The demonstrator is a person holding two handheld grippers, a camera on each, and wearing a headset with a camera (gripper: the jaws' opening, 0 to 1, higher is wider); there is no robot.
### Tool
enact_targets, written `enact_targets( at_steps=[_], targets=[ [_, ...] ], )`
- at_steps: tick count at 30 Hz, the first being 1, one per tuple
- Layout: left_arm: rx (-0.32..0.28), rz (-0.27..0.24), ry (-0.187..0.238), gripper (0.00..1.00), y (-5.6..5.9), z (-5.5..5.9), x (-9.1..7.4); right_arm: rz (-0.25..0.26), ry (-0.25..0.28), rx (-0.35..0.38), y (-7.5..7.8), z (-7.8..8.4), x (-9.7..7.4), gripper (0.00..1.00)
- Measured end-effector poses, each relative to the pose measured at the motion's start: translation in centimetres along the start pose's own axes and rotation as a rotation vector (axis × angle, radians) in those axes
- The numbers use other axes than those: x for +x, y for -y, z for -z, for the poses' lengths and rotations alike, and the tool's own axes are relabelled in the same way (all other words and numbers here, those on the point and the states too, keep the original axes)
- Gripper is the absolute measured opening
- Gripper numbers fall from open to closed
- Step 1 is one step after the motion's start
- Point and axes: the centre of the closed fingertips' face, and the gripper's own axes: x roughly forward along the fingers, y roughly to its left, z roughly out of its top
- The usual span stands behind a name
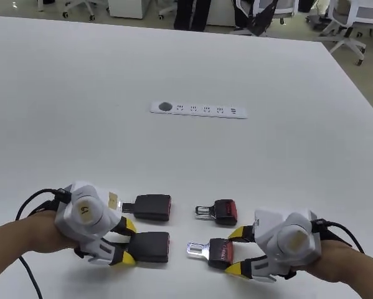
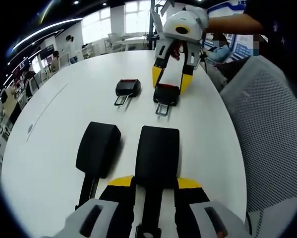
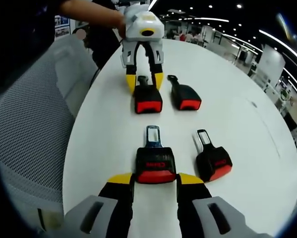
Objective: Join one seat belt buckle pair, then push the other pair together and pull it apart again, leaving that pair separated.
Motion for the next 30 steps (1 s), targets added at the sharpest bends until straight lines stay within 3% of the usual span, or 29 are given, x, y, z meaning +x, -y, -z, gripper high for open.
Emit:
enact_targets(
  at_steps=[11, 30],
  targets=[
    [-0.010, 0.004, -0.018, 0.31, 0.2, -0.2, -0.2, -0.019, -0.010, -0.048, -0.1, -0.9, 0.7, 0.30],
    [-0.013, 0.006, -0.037, 0.31, 0.1, -0.1, -0.3, -0.042, 0.004, -0.063, -0.2, -2.8, 2.4, 0.30]
  ],
)
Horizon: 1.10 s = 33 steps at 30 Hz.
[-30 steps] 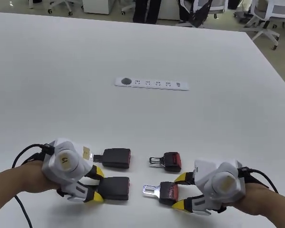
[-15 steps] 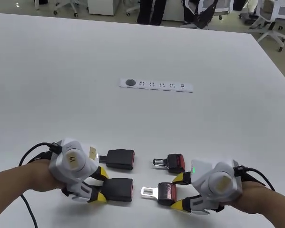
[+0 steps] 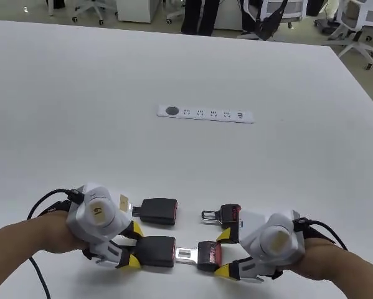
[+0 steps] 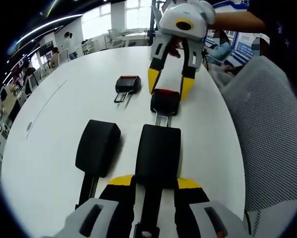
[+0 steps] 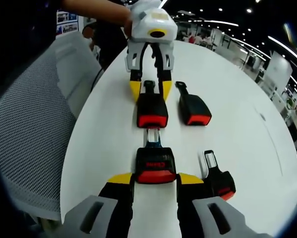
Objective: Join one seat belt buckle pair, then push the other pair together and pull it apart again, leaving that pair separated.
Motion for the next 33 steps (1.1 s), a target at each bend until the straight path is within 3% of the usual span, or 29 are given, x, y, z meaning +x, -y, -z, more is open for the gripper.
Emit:
enact_targets(
  at_steps=[8, 33],
  targets=[
    [-0.004, -0.001, 0.003, 0.31, 0.0, 0.0, 0.0, -0.010, 0.024, 0.002, -0.5, -1.6, 0.8, 0.30],
    [-0.020, -0.006, 0.018, 0.30, -0.1, 0.1, 0.0, 0.007, 0.039, 0.001, -0.4, -2.0, 1.5, 0.28]
  ],
)
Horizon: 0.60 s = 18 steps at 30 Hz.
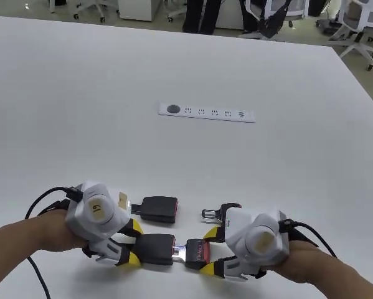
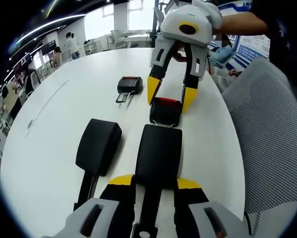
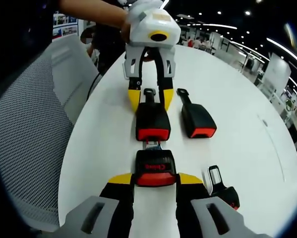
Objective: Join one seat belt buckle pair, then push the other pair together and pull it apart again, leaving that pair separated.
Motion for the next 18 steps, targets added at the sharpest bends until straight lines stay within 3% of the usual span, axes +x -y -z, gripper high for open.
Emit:
enact_targets(
  at_steps=[16, 17, 18],
  targets=[
    [-0.012, -0.005, -0.014, 0.29, -0.3, 0.3, 0.1, 0.001, 0.000, 0.029, -0.2, -1.2, 0.8, 0.27],
    [-0.016, -0.006, -0.021, 0.29, -0.2, 0.4, 0.1, -0.004, 0.031, 0.010, -0.1, -2.0, 1.2, 0.27],
    [-0.022, -0.002, -0.017, 0.29, -0.2, 0.3, 0.1, 0.002, 0.009, 0.048, -0.3, -1.6, 0.9, 0.27]
  ],
)
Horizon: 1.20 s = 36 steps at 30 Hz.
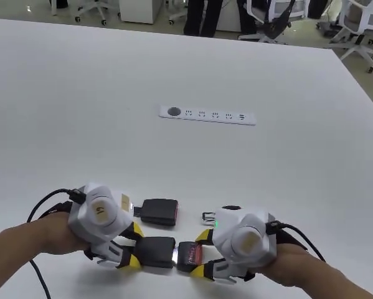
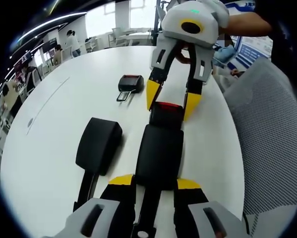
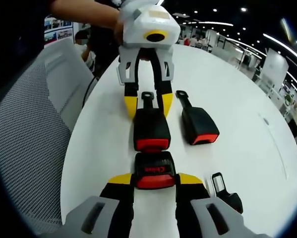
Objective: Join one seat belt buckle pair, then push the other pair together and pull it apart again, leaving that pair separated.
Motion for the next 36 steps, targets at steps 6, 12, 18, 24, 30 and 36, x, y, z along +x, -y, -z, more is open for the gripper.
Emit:
enact_targets(
  at_steps=[6, 12, 18, 24, 30, 36],
  targets=[
    [-0.007, -0.005, -0.005, 0.29, -0.53, 0.22, -0.11, 0.006, -0.005, -0.015, -0.26, 0.21, -0.26, 0.27],
    [0.018, 0.001, -0.004, 0.30, -0.75, 0.35, -0.02, 0.010, 0.014, -0.021, -0.38, 0.40, -0.70, 0.28],
    [0.031, -0.010, -0.029, 0.30, -0.55, 0.30, 0.09, 0.010, 0.027, -0.013, -0.25, 0.34, -0.32, 0.28],
    [0.051, 0.000, -0.033, 0.30, -0.26, 0.42, -0.12, -0.001, 0.038, -0.024, -0.19, 0.46, -0.63, 0.28],
    [0.053, 0.004, -0.025, 0.31, 0.14, 0.00, -0.21, -0.008, 0.040, -0.007, -0.10, 0.47, -0.56, 0.29],
    [0.046, -0.006, -0.023, 0.32, 0.18, -0.13, -0.31, -0.014, 0.033, -0.017, -0.33, 0.61, -0.66, 0.30]
  ],
)
